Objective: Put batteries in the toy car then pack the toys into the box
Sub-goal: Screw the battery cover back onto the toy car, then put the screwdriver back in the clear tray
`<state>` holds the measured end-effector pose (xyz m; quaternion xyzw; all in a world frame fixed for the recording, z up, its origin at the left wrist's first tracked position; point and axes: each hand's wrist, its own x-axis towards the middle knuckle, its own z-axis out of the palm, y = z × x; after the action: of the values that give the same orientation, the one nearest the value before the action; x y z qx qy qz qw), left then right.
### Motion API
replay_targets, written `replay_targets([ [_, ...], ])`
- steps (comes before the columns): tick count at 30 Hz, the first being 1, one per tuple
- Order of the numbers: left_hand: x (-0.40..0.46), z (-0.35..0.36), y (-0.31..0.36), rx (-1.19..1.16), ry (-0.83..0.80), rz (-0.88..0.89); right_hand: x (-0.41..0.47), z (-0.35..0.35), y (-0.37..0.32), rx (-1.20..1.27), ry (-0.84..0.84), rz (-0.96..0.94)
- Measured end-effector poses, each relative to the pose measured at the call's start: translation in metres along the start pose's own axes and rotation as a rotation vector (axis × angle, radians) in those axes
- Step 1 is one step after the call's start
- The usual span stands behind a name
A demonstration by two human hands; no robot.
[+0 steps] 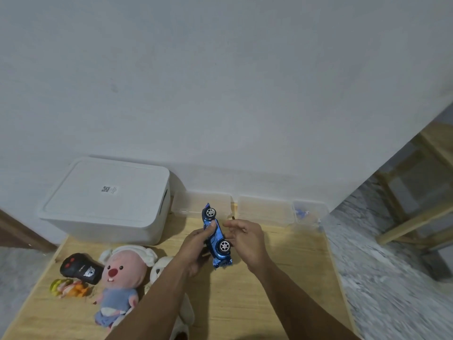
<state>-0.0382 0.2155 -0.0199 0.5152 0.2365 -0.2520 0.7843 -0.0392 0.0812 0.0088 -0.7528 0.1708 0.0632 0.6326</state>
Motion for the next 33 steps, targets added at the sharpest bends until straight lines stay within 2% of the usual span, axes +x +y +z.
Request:
replay_targets([
  [2, -0.002, 0.001, 0.001, 0.029, -0.006, 0.021, -0.001, 0.001, 0.002, -0.035, -0.024, 0.008],
  [5, -0.002, 0.003, -0.001, 0.047, 0.041, 0.03, -0.005, 0.0, 0.004, -0.186, -0.051, -0.082],
  [8, 0.0, 0.003, -0.002, 0.115, 0.118, 0.034, -0.006, -0.001, 0.012, -0.271, 0.008, -0.133],
  [12, -0.002, 0.005, -0.001, 0.228, 0.148, 0.054, -0.005, -0.007, 0.025, -0.3, 0.1, -0.09],
  [17, 0.005, 0.0, -0.013, 0.359, 0.174, 0.067, -0.006, -0.015, 0.038, -0.284, 0.124, -0.007],
  [26, 0.006, 0.0, -0.035, 0.509, 0.144, 0.107, -0.006, -0.02, 0.057, -0.493, 0.025, 0.099],
  [33, 0.004, -0.001, -0.04, 0.65, 0.133, 0.104, -0.008, -0.022, 0.057, -0.645, -0.042, 0.1],
])
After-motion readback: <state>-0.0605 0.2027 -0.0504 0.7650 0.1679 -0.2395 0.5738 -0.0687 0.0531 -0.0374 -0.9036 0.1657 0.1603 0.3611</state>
